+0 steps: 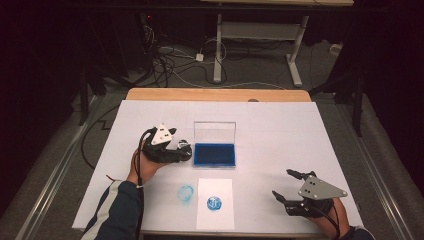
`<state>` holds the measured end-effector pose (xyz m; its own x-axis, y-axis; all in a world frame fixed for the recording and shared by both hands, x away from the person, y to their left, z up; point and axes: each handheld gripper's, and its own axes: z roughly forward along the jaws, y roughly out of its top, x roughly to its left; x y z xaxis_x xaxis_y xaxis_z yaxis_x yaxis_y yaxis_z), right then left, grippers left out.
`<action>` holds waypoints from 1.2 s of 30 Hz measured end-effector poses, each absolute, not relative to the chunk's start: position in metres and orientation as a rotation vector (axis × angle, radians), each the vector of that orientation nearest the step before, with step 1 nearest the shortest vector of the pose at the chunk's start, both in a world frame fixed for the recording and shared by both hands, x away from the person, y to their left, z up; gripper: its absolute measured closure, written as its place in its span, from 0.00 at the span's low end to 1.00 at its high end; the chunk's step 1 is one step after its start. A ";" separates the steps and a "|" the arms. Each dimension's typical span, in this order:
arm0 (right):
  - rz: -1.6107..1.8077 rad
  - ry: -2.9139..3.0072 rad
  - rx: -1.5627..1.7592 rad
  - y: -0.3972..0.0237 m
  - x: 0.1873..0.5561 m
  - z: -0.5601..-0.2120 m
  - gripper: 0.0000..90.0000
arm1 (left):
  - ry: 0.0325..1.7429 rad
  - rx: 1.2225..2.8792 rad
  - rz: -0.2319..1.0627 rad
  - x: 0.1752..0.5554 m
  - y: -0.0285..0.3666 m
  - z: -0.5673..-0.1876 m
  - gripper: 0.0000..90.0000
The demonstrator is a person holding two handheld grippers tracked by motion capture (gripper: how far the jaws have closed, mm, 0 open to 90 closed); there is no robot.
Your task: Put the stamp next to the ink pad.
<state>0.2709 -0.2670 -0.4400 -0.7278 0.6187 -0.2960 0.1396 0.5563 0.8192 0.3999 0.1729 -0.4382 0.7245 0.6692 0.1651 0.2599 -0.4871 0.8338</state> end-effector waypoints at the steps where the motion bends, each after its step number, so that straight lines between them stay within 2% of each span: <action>1: 1.098 2.223 0.606 -0.267 0.271 -0.440 0.26 | 0.700 2.068 0.610 0.399 0.173 -0.438 0.19; 14: 1.104 2.221 0.607 -0.267 0.271 -0.440 0.26 | 0.619 2.072 0.711 0.388 0.168 -0.428 0.19; 36: 1.115 2.210 0.609 -0.267 0.271 -0.439 0.26 | 0.534 2.117 0.730 0.363 0.152 -0.415 0.19</action>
